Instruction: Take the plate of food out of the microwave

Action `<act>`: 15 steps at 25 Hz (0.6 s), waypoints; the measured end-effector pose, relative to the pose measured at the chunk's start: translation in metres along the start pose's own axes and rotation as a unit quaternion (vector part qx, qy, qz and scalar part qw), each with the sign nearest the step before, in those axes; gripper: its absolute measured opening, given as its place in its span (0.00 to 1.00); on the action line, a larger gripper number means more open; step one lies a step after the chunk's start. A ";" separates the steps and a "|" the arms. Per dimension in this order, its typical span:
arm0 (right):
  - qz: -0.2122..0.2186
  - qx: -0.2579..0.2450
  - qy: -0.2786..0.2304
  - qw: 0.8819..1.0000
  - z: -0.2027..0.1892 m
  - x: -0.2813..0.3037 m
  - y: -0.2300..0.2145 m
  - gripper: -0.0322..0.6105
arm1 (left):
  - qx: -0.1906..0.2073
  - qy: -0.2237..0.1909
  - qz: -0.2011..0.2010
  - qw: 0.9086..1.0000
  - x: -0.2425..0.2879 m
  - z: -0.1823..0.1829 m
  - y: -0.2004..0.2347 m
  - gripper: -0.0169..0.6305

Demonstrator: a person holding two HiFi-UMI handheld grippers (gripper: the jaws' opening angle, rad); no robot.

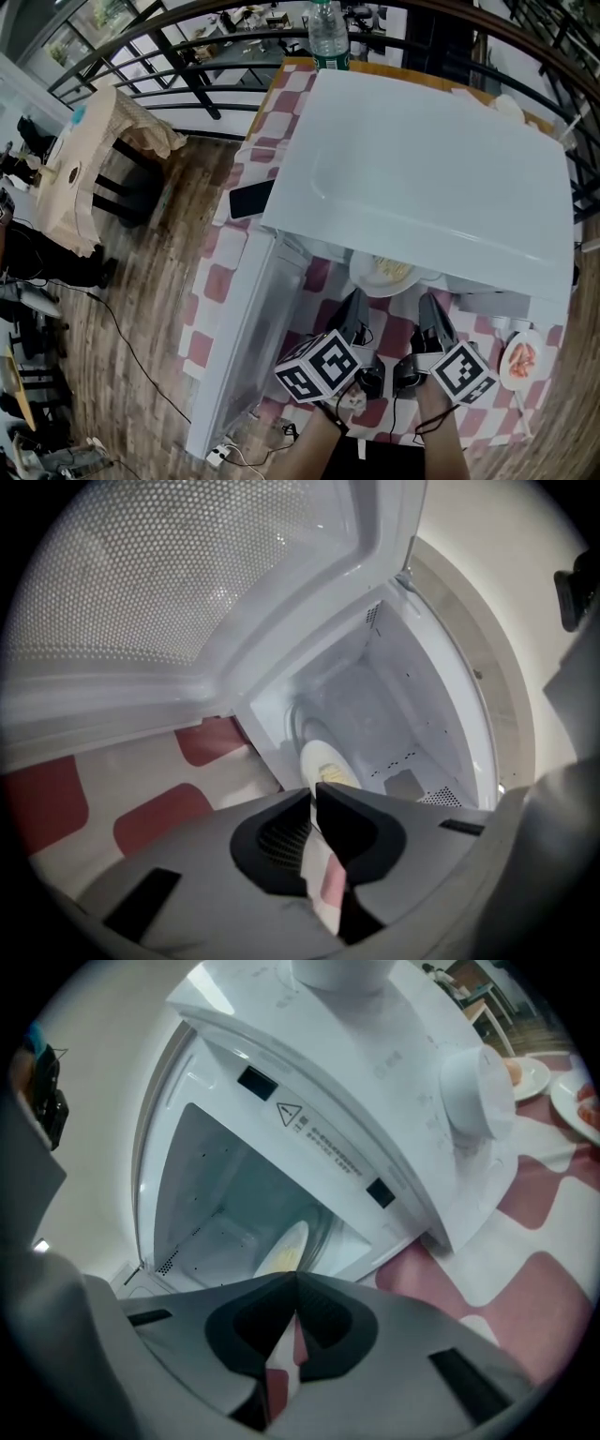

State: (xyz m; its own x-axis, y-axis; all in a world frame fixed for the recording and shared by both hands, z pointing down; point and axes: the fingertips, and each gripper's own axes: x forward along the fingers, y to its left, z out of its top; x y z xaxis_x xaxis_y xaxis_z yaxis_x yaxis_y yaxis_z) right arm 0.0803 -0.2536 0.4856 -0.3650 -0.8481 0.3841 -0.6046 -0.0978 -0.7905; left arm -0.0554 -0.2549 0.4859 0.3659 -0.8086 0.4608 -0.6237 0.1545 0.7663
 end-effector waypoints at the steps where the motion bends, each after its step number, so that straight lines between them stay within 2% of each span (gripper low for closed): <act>1: -0.002 0.003 0.003 1.000 -0.002 0.001 -0.001 0.09 | 0.002 0.000 0.000 1.000 -0.001 0.000 0.001 0.10; 8: 0.008 0.075 0.005 0.997 -0.004 0.007 -0.001 0.09 | 0.014 -0.004 -0.001 1.000 -0.004 0.005 0.006 0.10; 9: 0.001 0.084 0.009 0.996 -0.005 0.007 -0.004 0.11 | 0.015 -0.004 -0.001 1.000 -0.004 0.006 0.007 0.10; 10: -0.004 0.091 0.012 0.996 -0.005 0.008 -0.006 0.20 | 0.015 -0.004 -0.001 1.000 -0.004 0.006 0.007 0.10; 15: -0.025 0.088 0.021 0.996 -0.008 0.011 -0.016 0.22 | 0.014 -0.001 -0.002 1.000 -0.003 0.007 0.010 0.10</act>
State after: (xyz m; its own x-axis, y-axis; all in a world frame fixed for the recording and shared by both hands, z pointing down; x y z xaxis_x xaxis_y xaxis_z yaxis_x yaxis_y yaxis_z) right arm 0.0801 -0.2575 0.5061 -0.3690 -0.8180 0.4412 -0.4905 -0.2319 -0.8400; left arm -0.0673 -0.2545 0.4886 0.3666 -0.8103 0.4572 -0.6414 0.1359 0.7551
